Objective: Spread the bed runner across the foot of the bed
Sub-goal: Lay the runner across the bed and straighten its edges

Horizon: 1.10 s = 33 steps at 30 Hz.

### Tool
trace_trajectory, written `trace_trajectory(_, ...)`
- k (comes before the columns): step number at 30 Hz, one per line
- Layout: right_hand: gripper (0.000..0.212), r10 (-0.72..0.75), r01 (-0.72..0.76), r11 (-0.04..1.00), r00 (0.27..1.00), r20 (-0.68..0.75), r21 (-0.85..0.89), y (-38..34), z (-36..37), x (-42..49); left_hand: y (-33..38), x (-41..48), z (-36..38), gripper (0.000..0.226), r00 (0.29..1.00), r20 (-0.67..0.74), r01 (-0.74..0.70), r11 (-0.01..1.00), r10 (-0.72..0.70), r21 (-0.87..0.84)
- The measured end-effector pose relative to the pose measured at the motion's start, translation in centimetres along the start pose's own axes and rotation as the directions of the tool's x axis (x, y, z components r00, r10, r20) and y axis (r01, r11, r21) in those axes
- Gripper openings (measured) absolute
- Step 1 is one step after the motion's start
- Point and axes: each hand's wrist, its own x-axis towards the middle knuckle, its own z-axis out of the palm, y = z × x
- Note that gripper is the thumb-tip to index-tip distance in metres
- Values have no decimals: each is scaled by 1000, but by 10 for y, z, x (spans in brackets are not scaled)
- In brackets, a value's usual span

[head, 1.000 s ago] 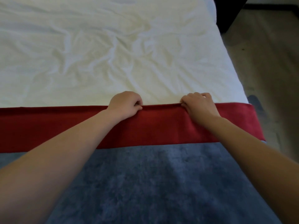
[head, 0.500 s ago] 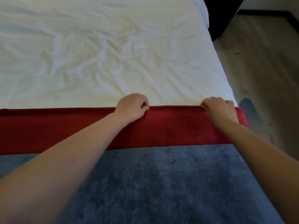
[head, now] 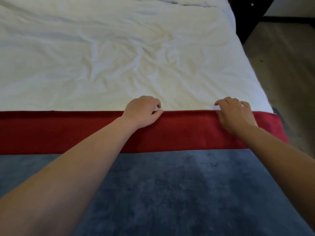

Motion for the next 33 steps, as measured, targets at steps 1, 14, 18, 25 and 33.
trace_trajectory(1, 31, -13, 13, 1000, 1000, 4, 14, -22, -4, -1, -14, -11, -9, 28, 1000, -17, 17, 1000, -16, 10)
trace_trajectory(14, 27, -230, 232, 966, 973, -38, 110, -348, -16, 4, -241, -167, -84, 21, 957, -103, 286, 942, -271, 175)
trace_trajectory(18, 24, -215, 221, 969, 974, -64, 110, -399, -13, 15, -303, -188, -100, 24, 944, -133, 328, 909, -302, 256)
trace_trajectory(25, 16, -113, 128, 984, 986, -122, 123, -458, -6, 27, -363, -211, -115, 15, 940, -174, 323, 930, -294, 173)
trace_trajectory(33, 12, -28, 31, 999, 994, -109, 22, -472, -8, 33, -379, -197, -123, 12, 988, -89, 153, 928, -130, 340)
